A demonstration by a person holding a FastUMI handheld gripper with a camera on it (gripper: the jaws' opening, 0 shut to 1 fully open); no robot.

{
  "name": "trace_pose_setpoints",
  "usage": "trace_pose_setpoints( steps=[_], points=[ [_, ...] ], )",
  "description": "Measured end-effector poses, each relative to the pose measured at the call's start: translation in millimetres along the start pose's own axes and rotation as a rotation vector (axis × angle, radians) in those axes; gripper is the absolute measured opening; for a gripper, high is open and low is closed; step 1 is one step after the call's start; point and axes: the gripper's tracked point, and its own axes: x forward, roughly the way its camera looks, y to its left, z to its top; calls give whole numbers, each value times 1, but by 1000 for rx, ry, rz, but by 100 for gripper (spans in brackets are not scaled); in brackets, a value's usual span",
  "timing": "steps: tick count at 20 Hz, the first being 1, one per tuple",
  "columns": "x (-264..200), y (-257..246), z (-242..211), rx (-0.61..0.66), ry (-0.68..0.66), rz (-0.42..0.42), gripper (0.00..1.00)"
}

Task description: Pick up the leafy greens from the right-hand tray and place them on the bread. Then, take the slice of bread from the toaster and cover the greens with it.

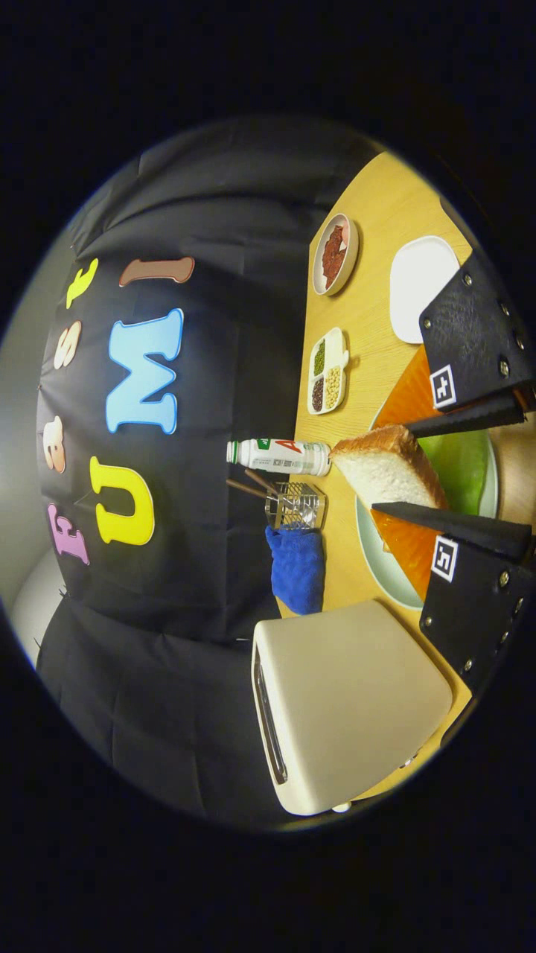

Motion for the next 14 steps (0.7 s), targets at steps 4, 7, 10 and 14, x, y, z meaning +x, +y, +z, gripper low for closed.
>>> trace_pose_setpoints(
  steps=[4,7,10,14],
  points=[
    [5,-9,-2,8,0,-13,56],
    [8,-24,-3,-53,-1,-73,69],
    [11,-23,-12,-59,19,-65,70],
    [3,-24,1,-38,-22,-56,69]
  ],
)
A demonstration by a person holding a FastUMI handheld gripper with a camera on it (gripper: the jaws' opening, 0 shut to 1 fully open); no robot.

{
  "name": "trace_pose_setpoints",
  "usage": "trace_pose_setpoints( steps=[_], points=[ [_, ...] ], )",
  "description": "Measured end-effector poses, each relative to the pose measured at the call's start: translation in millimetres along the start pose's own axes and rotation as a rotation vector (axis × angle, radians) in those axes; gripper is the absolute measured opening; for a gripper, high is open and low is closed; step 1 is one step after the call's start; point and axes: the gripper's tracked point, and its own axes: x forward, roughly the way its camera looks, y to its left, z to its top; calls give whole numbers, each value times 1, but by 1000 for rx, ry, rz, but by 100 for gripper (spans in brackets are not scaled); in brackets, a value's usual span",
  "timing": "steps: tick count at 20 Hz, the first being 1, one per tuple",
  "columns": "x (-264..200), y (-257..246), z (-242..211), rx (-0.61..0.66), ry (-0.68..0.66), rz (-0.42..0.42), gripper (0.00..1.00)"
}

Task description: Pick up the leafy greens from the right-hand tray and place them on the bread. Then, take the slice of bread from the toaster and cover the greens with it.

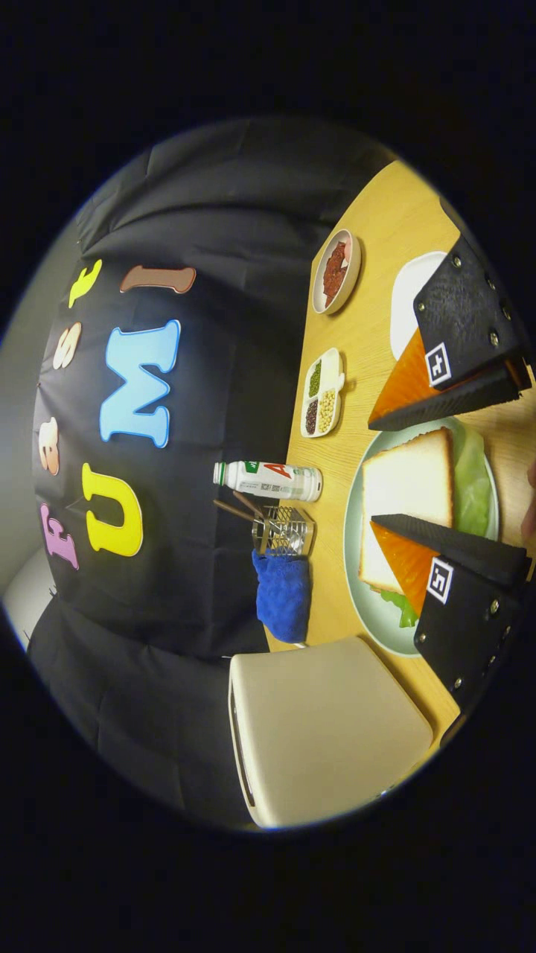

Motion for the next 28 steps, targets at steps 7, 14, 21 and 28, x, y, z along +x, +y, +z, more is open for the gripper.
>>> trace_pose_setpoints(
  steps=[7,14,21,28],
  points=[
    [-22,-43,37,56,-113,-43,69],
    [-29,-126,44,128,-151,-116,69],
    [-45,-256,45,77,-192,-266,69],
    [-49,-301,31,87,-176,-190,69]
  ],
)
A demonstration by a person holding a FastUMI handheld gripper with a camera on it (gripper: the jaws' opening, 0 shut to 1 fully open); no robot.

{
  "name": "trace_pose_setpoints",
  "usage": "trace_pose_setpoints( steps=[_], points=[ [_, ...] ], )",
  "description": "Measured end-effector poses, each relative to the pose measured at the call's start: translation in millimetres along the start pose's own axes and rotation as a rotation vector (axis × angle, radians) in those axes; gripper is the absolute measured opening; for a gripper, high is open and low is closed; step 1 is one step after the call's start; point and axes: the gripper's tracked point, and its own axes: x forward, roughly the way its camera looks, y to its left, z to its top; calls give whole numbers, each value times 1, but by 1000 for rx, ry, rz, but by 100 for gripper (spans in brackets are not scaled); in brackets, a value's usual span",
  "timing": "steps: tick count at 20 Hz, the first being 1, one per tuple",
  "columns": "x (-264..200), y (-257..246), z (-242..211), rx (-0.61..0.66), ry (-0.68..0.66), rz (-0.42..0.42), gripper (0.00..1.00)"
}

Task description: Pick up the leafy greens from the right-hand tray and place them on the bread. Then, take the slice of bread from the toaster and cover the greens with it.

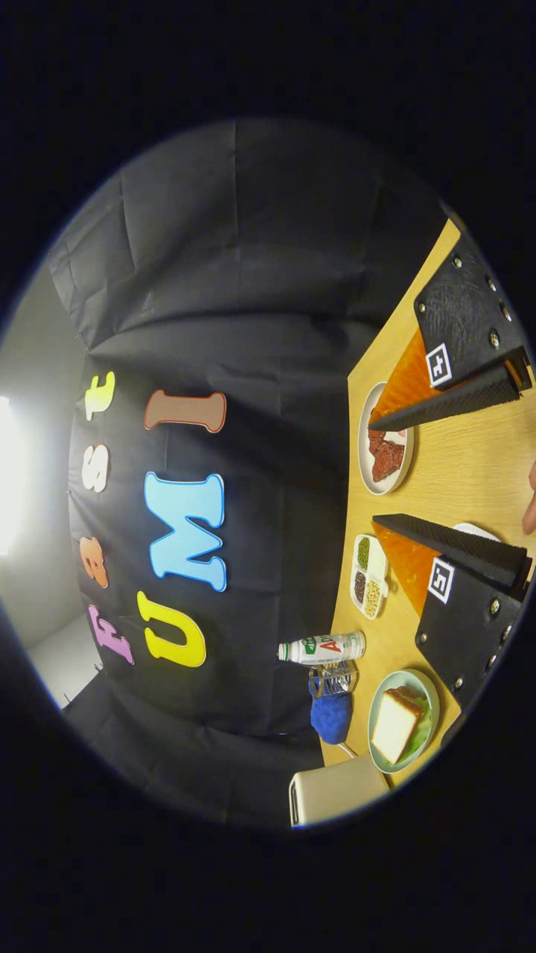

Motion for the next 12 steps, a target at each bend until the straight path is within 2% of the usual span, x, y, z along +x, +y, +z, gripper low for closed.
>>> trace_pose_setpoints(
  steps=[3,8,12],
  points=[
    [-5,-20,11,25,-41,63,69],
    [-14,-87,7,15,-63,94,69],
    [-9,-166,-4,7,-50,58,68]
  ],
)
